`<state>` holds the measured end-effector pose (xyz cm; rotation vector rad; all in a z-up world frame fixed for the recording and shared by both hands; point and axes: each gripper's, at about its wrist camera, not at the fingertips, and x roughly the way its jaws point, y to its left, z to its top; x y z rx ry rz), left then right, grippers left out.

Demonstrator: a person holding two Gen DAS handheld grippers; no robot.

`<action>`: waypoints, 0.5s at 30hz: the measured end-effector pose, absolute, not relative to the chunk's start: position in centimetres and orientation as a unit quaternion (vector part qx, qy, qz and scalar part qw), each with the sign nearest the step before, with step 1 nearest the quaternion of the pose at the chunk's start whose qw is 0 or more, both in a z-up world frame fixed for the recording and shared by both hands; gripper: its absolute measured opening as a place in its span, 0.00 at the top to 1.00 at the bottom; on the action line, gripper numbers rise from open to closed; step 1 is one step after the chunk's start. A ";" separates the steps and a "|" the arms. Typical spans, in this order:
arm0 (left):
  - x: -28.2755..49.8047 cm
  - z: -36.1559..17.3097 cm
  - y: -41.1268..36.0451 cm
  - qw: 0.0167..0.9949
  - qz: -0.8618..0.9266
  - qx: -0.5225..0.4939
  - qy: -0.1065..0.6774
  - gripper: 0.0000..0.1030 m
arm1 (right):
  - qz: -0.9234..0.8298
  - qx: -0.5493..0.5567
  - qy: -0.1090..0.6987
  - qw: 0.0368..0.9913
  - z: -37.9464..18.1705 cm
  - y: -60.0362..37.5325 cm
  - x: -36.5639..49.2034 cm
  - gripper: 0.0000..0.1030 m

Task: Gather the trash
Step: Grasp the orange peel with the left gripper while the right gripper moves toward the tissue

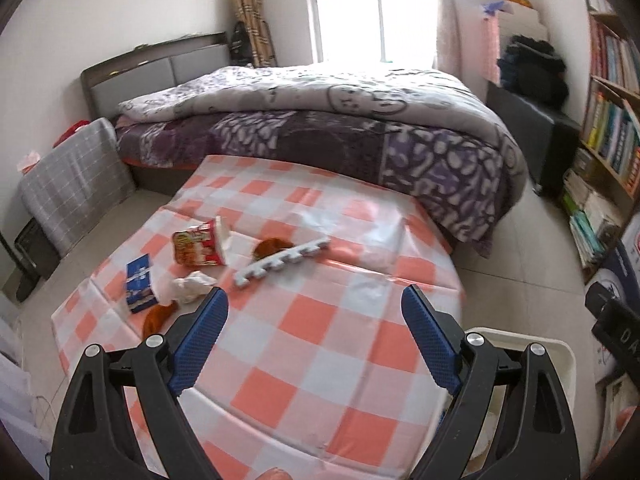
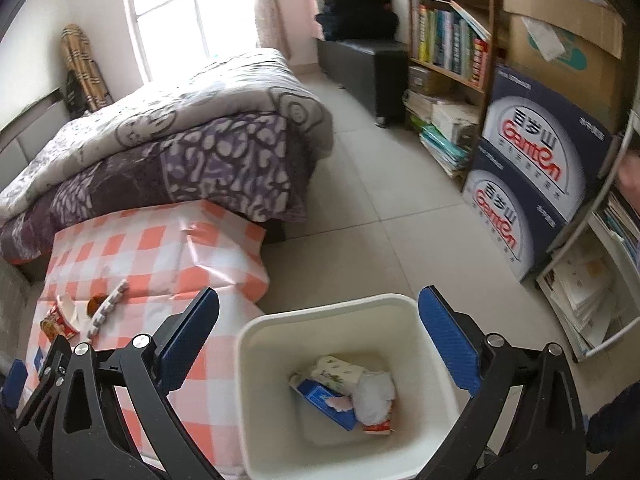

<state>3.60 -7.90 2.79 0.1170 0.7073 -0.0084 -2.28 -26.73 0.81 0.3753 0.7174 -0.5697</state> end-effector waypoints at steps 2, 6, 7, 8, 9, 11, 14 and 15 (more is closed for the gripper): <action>3.9 2.8 -7.0 0.936 0.003 0.054 0.348 0.16 | -0.261 0.177 0.341 0.885 0.9 -25.8 -1.7 0.07; 5.0 2.5 -4.5 0.930 0.022 0.041 0.364 0.16 | -0.238 0.175 0.336 0.894 1.0 -24.0 -0.6 0.07; 5.3 2.4 -3.8 0.928 0.026 0.037 0.370 0.16 | -0.233 0.172 0.335 0.897 1.0 -23.4 -0.2 0.07; 5.7 2.2 -3.0 0.925 0.032 0.031 0.377 0.16 | -0.229 0.170 0.334 0.899 1.0 -23.0 0.1 0.07; 6.0 2.0 -2.2 0.923 0.037 0.027 0.382 0.16 | -0.225 0.169 0.334 0.900 0.9 -22.6 0.3 0.07; 6.5 1.8 -0.7 0.920 0.049 0.021 0.389 0.16 | -0.215 0.169 0.335 0.902 0.7 -21.7 1.0 0.07; 7.4 1.3 1.4 0.914 0.068 0.017 0.399 0.15 | -0.200 0.169 0.339 0.903 0.4 -20.4 1.9 0.07; 7.8 1.0 2.1 0.911 0.074 0.016 0.406 0.16 | -0.197 0.167 0.342 0.904 0.2 -19.9 2.2 0.07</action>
